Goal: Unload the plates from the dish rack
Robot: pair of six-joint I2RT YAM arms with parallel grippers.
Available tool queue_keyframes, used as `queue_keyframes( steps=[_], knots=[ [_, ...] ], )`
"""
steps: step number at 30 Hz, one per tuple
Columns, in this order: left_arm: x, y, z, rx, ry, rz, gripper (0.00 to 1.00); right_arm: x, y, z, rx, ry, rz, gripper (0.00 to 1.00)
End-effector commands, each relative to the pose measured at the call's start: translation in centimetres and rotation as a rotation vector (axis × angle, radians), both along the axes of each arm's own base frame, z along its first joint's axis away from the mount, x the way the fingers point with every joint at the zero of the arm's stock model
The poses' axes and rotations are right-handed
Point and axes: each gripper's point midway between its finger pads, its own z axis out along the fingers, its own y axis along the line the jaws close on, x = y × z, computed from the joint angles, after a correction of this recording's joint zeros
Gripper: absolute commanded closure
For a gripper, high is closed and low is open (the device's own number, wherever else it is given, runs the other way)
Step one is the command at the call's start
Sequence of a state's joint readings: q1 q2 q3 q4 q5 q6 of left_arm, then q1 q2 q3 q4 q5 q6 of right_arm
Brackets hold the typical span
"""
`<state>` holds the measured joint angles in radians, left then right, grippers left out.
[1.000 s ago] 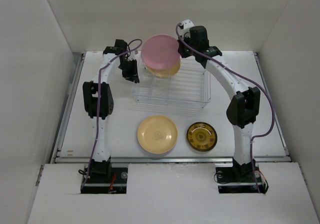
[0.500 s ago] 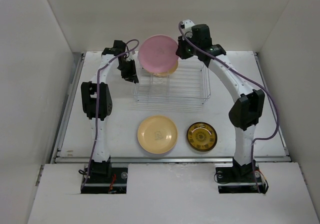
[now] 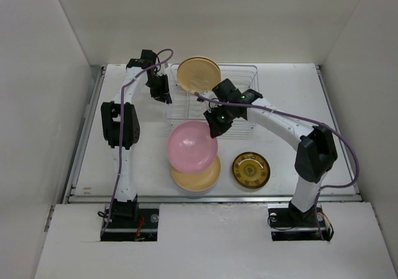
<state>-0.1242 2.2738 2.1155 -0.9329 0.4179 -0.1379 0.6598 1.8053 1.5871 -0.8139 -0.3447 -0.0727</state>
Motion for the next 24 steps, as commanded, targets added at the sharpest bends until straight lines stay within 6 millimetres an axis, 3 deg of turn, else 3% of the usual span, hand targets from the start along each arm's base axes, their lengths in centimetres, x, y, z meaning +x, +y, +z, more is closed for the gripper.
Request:
queue_keyframes(
  steps=[1, 4, 8, 9, 12, 13, 14, 18, 20, 21, 22, 24],
  knots=[
    [-0.6, 0.8, 0.9, -0.026, 0.051, 0.044, 1.00, -1.0, -0.4, -0.5, -0.068, 0.001, -0.002, 1.00],
    [-0.8, 1.0, 1.3, -0.017, 0.050, 0.047, 1.00, -2.6, 0.8, -2.5, -0.142, 0.017, 0.023, 1.00],
    [-1.3, 1.2, 1.0, -0.007, 0.061, 0.050, 1.00, -3.2, 0.1, -5.2, -0.261, 0.028, -0.013, 0.97],
    [-1.7, 1.2, 0.7, -0.005, 0.079, 0.050, 1.00, -3.2, -0.3, -6.1, -0.295, 0.044, -0.026, 0.85],
    [-2.1, 1.3, 0.5, 0.000, 0.095, 0.042, 1.00, -2.7, -1.0, -6.3, -0.339, 0.032, -0.068, 0.59],
    [-2.1, 1.3, 0.9, -0.001, 0.086, 0.042, 1.00, -2.4, -0.9, -6.1, -0.339, 0.019, -0.073, 0.45],
    [-2.1, 1.3, 0.9, -0.001, 0.086, 0.042, 1.00, -2.2, -1.1, -5.6, -0.341, -0.001, -0.083, 0.41],
    [-1.9, 1.2, 1.3, -0.033, 0.080, 0.041, 1.00, -1.0, -0.4, -1.3, -0.271, -0.082, -0.114, 0.34],
    [-1.9, 1.2, 1.5, -0.058, 0.083, 0.043, 1.00, 0.0, 0.0, 2.1, -0.208, -0.165, -0.140, 0.30],
    [-1.9, 1.2, 1.6, -0.060, 0.087, 0.050, 1.00, 0.9, 0.1, 3.8, -0.184, -0.223, -0.167, 0.27],
    [-1.8, 1.4, 1.3, -0.070, 0.097, 0.057, 1.00, 2.3, 1.1, 7.0, -0.096, -0.309, -0.193, 0.24],
    [-1.9, 1.3, 1.6, -0.080, 0.098, 0.053, 1.00, 4.6, 2.0, 10.1, -0.006, -0.393, -0.237, 0.20]
  ],
)
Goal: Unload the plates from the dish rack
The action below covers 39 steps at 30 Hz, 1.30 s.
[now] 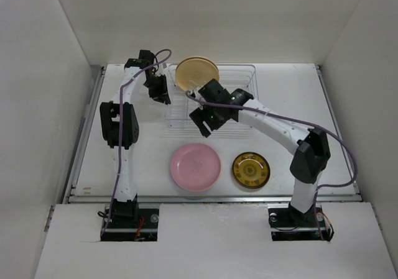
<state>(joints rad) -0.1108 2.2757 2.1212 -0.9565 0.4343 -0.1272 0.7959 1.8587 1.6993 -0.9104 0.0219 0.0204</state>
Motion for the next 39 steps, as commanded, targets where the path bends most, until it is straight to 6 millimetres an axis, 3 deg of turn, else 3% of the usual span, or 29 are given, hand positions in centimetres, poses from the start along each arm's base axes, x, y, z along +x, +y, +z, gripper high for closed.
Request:
queue_keyframes(
  steps=[1, 4, 5, 6, 7, 8, 9, 12, 13, 16, 19, 22, 23, 25, 29, 30, 33, 36, 37, 39],
  knots=[
    [-1.6, 0.8, 1.0, -0.068, 0.092, 0.055, 1.00, 7.0, 1.8, 13.7, 0.297, -0.377, -0.109, 0.20],
    [-1.5, 0.8, 0.9, -0.068, 0.099, 0.056, 1.00, 12.7, 1.8, 15.5, 0.337, -0.475, -0.197, 0.20],
    [-1.5, 0.8, 0.9, -0.068, 0.099, 0.056, 1.00, 15.8, 0.7, 18.9, 0.386, -0.571, -0.261, 0.20],
    [-1.5, 0.8, 0.9, -0.068, 0.099, 0.056, 1.00, 18.3, 0.9, 16.8, 0.360, -0.568, -0.289, 0.20],
    [-1.5, 0.8, 0.9, -0.068, 0.099, 0.056, 1.00, 19.9, 0.7, 17.0, 0.364, -0.595, -0.316, 0.20],
    [-1.3, 0.8, 1.1, -0.069, 0.090, 0.055, 1.00, 21.6, 0.8, 19.5, 0.401, -0.674, -0.324, 0.20],
    [-1.3, 0.8, 0.7, -0.068, 0.099, 0.056, 1.00, 23.4, 1.3, 17.1, 0.369, -0.674, -0.316, 0.20],
    [-1.2, 0.5, 0.7, -0.085, 0.100, 0.050, 1.00, 26.1, 2.6, 16.1, 0.352, -0.761, -0.260, 0.29],
    [-1.2, 0.5, 0.7, -0.085, 0.100, 0.050, 1.00, 26.4, 3.0, 16.1, 0.347, -0.783, -0.233, 0.33],
    [-0.8, 0.5, 0.3, -0.081, 0.093, 0.034, 1.00, 27.7, 3.7, 15.0, 0.369, -0.800, -0.210, 0.33],
    [-0.8, 0.6, -0.1, -0.078, 0.098, 0.027, 1.00, 29.1, 3.1, 14.7, 0.385, -0.825, -0.223, 0.30],
    [-0.8, 0.7, -0.6, -0.069, 0.106, 0.030, 1.00, 29.8, 3.4, 12.9, 0.386, -0.824, -0.238, 0.29],
    [-0.9, 0.7, -1.2, -0.068, 0.119, 0.030, 1.00, 30.1, 3.6, 11.4, 0.372, -0.807, -0.236, 0.30],
    [-0.9, 0.7, -1.2, -0.068, 0.119, 0.030, 1.00, 30.7, 3.2, 10.4, 0.360, -0.799, -0.244, 0.37],
    [-0.8, 0.9, -1.7, -0.055, 0.127, 0.034, 1.00, 29.8, 4.4, 7.6, 0.363, -0.704, -0.178, 0.47],
    [-0.8, 0.9, -1.7, -0.055, 0.127, 0.034, 1.00, 29.3, 4.5, 8.9, 0.381, -0.706, -0.161, 0.49],
    [-0.9, 0.9, -2.1, -0.054, 0.136, 0.034, 1.00, 27.5, 5.0, 9.4, 0.419, -0.663, -0.106, 0.55],
    [-0.7, 0.9, -1.8, -0.055, 0.127, 0.034, 1.00, 26.4, 5.0, 8.7, 0.418, -0.623, -0.080, 0.60],
    [-0.7, 0.9, -1.8, -0.055, 0.127, 0.034, 1.00, 26.2, 5.1, 9.3, 0.429, -0.627, -0.071, 0.62],
    [-0.6, 1.0, -1.9, -0.046, 0.126, 0.036, 1.00, 25.6, 5.4, 8.6, 0.428, -0.588, -0.048, 0.74]
  ],
)
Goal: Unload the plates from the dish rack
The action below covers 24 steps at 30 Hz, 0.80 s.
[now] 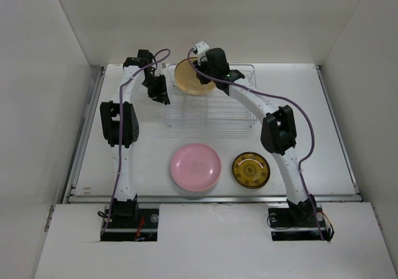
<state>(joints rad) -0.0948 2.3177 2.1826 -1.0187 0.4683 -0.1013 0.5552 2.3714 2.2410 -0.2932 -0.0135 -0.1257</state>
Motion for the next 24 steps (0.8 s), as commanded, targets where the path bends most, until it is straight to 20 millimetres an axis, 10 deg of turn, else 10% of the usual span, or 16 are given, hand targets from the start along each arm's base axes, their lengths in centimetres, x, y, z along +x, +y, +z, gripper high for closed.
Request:
queue_keyframes(
  steps=[1, 5, 7, 10, 15, 24],
  knots=[
    [-0.5, 0.7, -1.7, -0.023, 0.092, 0.052, 1.00, -1.7, 0.7, 4.5, 0.063, -0.028, 0.080, 0.75],
    [-0.5, 0.7, -1.7, -0.023, 0.092, 0.052, 1.00, -1.8, 0.4, 2.9, 0.045, 0.014, 0.064, 0.73],
    [-0.5, 0.7, -1.7, -0.023, 0.092, 0.052, 1.00, -1.5, 0.0, 3.4, 0.056, 0.014, 0.051, 0.54],
    [-0.5, 0.8, -1.8, -0.014, 0.091, 0.055, 1.00, -2.2, 0.0, 7.1, 0.111, -0.022, 0.056, 0.32],
    [-0.5, 0.8, -1.8, -0.014, 0.091, 0.055, 1.00, 0.3, -4.3, 12.4, 0.289, -0.050, -0.015, 0.22],
    [-0.4, 1.0, -1.9, -0.004, 0.090, 0.057, 1.00, 2.0, -4.7, 8.5, 0.339, 0.058, 0.103, 0.22]
  ],
)
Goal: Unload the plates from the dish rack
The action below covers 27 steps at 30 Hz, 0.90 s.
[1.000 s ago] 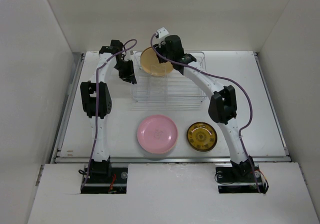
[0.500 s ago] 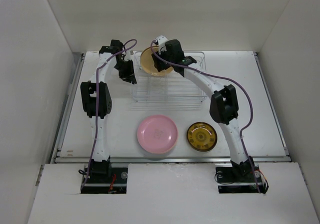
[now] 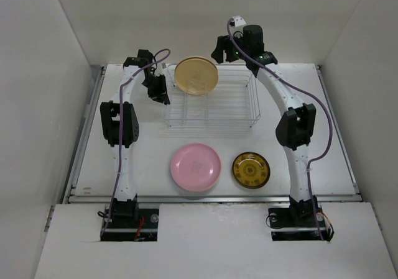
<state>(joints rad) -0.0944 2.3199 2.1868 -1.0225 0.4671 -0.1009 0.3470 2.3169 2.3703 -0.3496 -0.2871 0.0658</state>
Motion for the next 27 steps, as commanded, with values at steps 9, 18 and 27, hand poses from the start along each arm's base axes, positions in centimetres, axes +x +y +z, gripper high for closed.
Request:
queue_keyframes(
  steps=[9, 18, 27],
  knots=[
    [-0.6, 1.5, -2.6, 0.028, 0.100, 0.056, 1.00, -1.1, 3.8, -4.0, 0.063, 0.087, 0.180, 0.32],
    [-1.3, 1.7, -3.4, 0.040, 0.128, 0.058, 1.00, -0.8, 4.0, -6.5, 0.066, 0.130, 0.171, 0.34],
    [-1.3, 1.7, -3.4, 0.040, 0.128, 0.058, 1.00, -1.5, 1.6, -8.0, 0.006, 0.183, 0.051, 0.35]
  ],
)
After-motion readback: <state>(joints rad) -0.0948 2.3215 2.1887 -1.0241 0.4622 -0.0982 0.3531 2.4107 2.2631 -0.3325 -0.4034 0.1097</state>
